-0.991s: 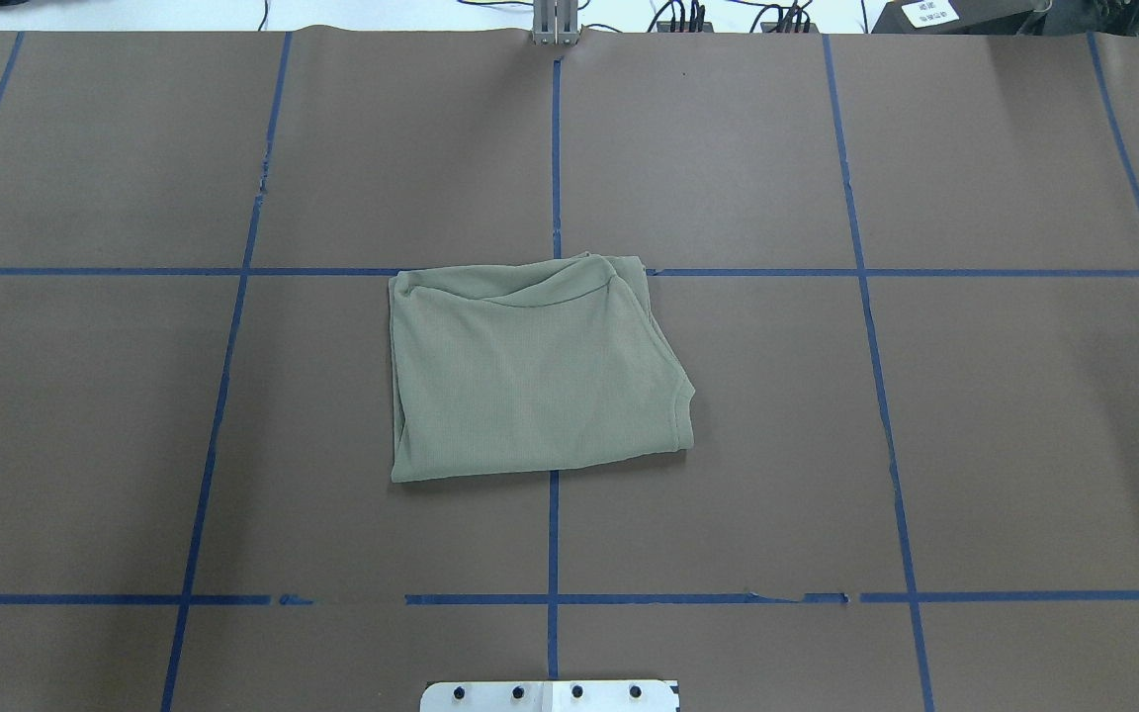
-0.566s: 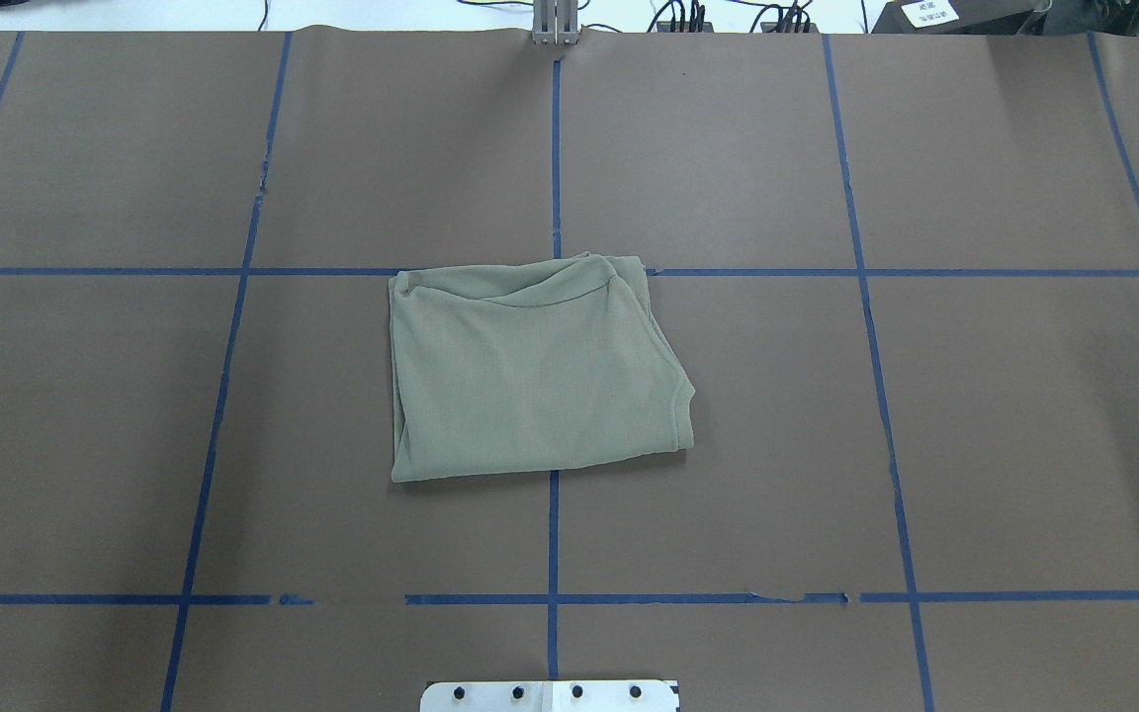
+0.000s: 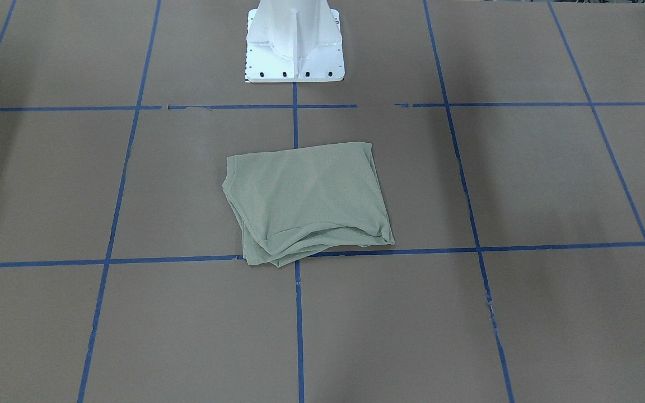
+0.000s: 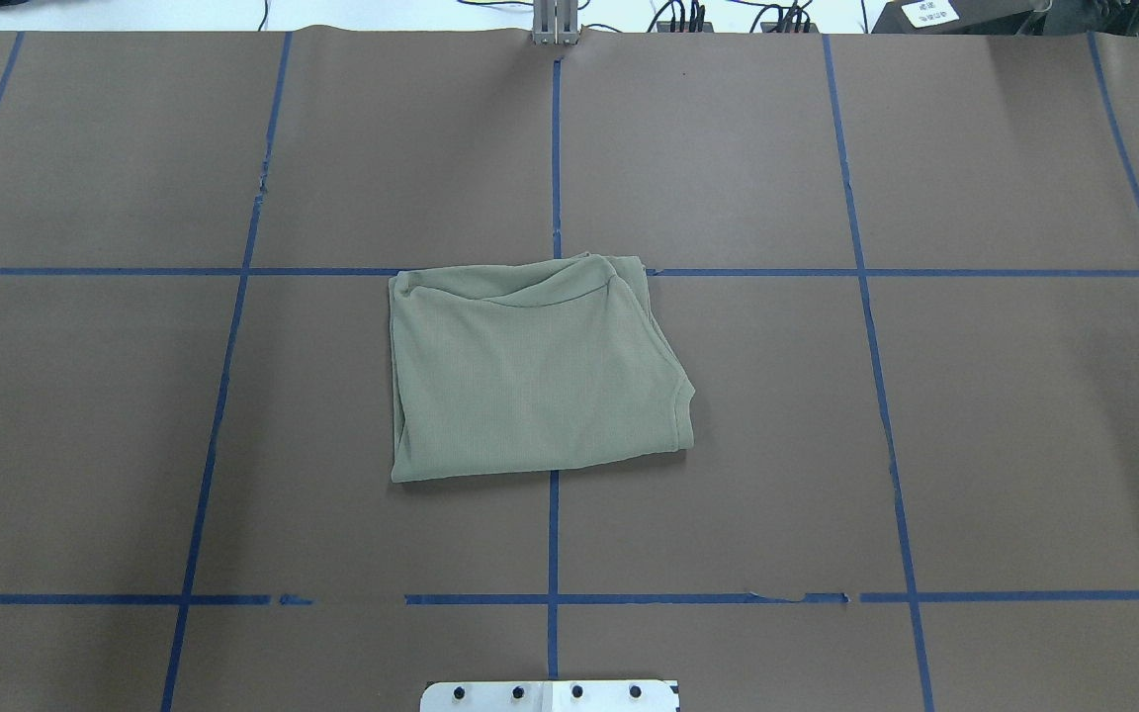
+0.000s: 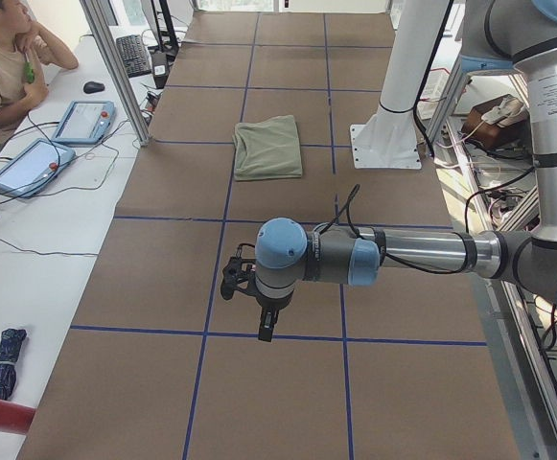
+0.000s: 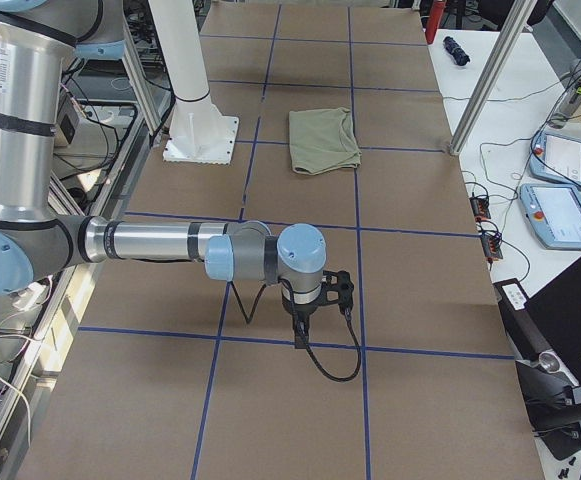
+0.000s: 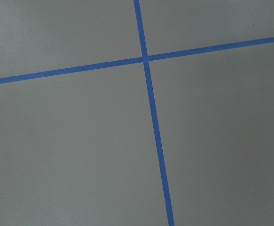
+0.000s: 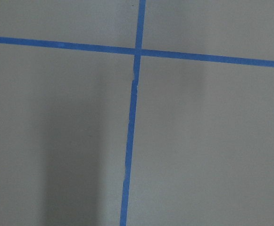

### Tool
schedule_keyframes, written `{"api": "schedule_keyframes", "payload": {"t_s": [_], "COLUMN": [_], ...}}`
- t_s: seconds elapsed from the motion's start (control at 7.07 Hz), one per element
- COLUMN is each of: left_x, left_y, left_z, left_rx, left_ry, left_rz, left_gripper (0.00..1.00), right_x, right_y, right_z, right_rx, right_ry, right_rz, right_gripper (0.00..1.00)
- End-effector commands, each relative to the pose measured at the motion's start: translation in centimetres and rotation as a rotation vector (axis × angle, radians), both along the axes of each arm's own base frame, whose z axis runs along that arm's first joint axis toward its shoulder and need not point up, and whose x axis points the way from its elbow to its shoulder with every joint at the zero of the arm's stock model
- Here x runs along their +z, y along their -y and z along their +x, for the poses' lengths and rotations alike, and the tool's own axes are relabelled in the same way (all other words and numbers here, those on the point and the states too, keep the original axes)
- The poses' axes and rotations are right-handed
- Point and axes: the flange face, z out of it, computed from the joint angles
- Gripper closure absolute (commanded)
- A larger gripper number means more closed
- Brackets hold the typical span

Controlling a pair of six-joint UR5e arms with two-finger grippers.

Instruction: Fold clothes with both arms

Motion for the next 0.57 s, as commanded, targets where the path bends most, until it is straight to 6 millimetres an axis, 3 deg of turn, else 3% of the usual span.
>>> {"api": "schedule_keyframes", "payload": {"t_s": [0.0, 0.42], "left_x": [0.12, -0.02], "left_y": [-0.01, 0.0], "left_z": [0.01, 0.0], "left_rx": [0.0, 0.0], "left_ry": [0.0, 0.002], "left_rz": [-0.002, 0.001], "left_gripper": [0.0, 0.0], "right_x": [0.0, 0.81], "right_y": [0.0, -0.8], "right_z": [0.0, 0.05], "right_rx": [0.0, -0.001], "right_ry": [0.0, -0.008], "right_rz": [0.0, -0.016], "right_gripper": [0.0, 0.0]}}
